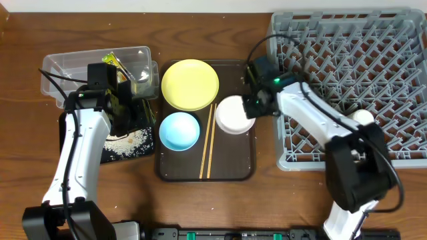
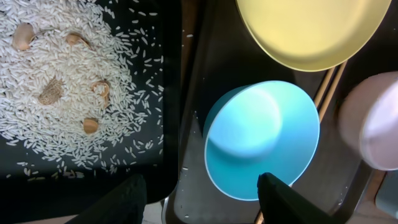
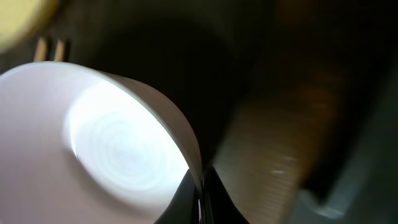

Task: Sort waste into correct bins and load items into the dishwasher rack
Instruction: 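Move the right gripper to the pink bowl and grasp its rim, then lift the pink bowl with the right gripper and set it into the rack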

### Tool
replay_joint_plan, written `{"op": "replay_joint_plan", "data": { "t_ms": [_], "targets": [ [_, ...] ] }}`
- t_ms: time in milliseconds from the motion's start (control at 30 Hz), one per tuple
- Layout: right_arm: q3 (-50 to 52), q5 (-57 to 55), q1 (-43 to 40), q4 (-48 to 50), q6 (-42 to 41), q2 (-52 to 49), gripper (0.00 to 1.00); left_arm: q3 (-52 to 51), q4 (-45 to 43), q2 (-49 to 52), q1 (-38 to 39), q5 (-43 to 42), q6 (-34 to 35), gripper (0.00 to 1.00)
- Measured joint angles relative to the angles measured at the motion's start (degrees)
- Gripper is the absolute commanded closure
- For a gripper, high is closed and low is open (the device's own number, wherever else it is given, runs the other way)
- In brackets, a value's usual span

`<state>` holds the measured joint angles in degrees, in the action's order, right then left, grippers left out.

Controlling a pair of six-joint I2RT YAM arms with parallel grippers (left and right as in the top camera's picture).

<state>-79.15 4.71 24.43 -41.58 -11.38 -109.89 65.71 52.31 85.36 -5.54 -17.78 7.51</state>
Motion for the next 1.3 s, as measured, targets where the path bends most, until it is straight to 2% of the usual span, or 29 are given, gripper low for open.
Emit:
{"op": "replay_joint_plan", "data": {
  "t_ms": [300,433,667,900,1033,1300],
  "targets": [
    [-4.39,-8.83,-5.22,8.31,5.68,15.85,0.99,0.0,-0.02,0.0,0.0,0.0,0.0,0.39],
    [-4.7,-15.65,-6.62,14.05,8.9,18.82,0.99,0.0,-0.04,0.0,0.0,0.0,-0.02,0.39],
    [-4.68,-31.67,-9.77,24.68,14.6,15.98,0.99,0.0,-0.04,0.0,0.0,0.04,0.0,0.39],
    [-4.68,-45.81,-13.77,40.79,22.05,9.07,0.99,0.0,0.0,0.0,0.0,0.2,0.0,0.39],
    [-4.68,-49.37,-15.28,45.64,25.42,4.98,0.99,0.0,0.09,0.0,0.0,0.17,0.0,0.39],
    [-4.68,-51.36,-16.79,48.92,27.54,-2.49,0.99,0.0,0.15,0.0,0.0,0.17,0.0,0.39]
  ]
}}
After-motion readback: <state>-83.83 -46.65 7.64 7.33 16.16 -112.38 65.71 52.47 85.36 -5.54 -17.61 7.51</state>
